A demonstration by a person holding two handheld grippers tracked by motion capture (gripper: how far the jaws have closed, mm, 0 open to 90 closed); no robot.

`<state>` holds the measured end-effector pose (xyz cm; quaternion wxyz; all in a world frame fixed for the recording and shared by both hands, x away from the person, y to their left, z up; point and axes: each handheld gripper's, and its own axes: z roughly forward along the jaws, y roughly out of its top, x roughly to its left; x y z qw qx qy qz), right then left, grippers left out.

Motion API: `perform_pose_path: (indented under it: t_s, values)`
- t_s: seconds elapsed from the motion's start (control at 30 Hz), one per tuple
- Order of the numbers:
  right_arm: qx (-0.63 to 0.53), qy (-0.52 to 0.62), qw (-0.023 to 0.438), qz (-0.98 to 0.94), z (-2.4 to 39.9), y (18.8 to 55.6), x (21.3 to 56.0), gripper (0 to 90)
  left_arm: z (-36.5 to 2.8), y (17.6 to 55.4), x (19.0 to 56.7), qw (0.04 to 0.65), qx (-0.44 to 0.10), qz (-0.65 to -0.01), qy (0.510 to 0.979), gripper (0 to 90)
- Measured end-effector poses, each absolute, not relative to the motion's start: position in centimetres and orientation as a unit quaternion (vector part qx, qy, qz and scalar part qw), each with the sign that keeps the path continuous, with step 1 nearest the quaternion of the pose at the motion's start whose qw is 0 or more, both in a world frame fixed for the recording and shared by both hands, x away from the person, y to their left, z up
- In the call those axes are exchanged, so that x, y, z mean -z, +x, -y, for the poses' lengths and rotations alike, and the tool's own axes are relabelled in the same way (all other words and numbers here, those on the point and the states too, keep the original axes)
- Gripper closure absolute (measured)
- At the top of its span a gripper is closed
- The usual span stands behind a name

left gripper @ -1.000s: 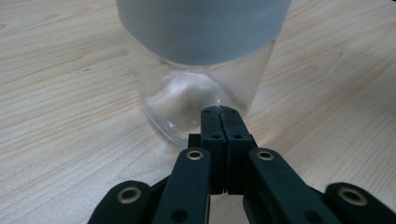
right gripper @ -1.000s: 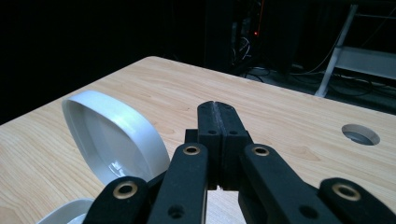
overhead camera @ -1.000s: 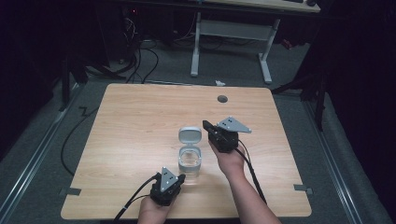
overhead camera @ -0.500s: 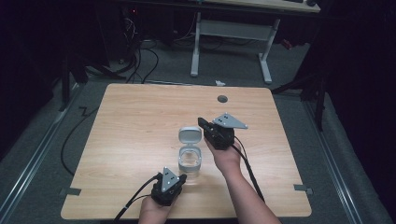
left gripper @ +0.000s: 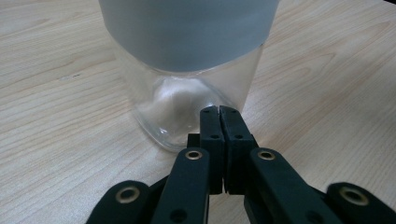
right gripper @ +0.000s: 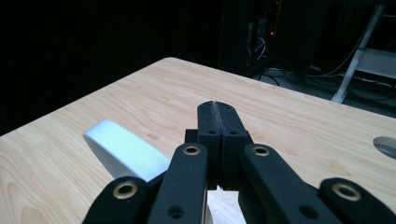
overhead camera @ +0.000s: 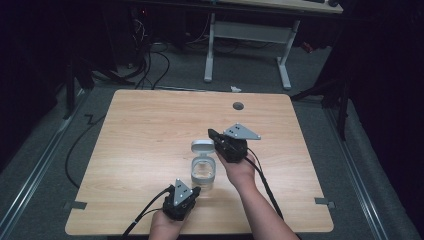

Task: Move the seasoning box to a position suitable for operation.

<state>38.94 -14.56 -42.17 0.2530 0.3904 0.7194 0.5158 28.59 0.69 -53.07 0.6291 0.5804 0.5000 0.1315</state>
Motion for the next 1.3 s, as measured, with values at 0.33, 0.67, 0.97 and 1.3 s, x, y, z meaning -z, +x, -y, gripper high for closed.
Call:
perform_pose_path:
  t_s: [0.33,0.67,0.97,1.3]
  values:
    - [-0.515,0.384,0.246,-0.726,14.9,36.8,43.5,90.0,-0.7,28.6,53.1,0.631,-0.132,-0.5,0.578,88.8]
    - [-0.52,0.363,0.24,-0.735,14.8,33.5,44.6,89.8,-0.6,28.6,53.1,0.632,-0.132,-0.501,0.576,88.9]
    - [-0.521,0.358,0.237,-0.738,14.7,32.3,45.0,89.2,-0.7,28.6,53.1,0.633,-0.132,-0.501,0.575,88.8]
    - [-0.517,0.356,0.245,-0.739,15.2,31.4,45.6,88.6,-0.8,28.6,53.1,0.634,-0.132,-0.501,0.575,88.8]
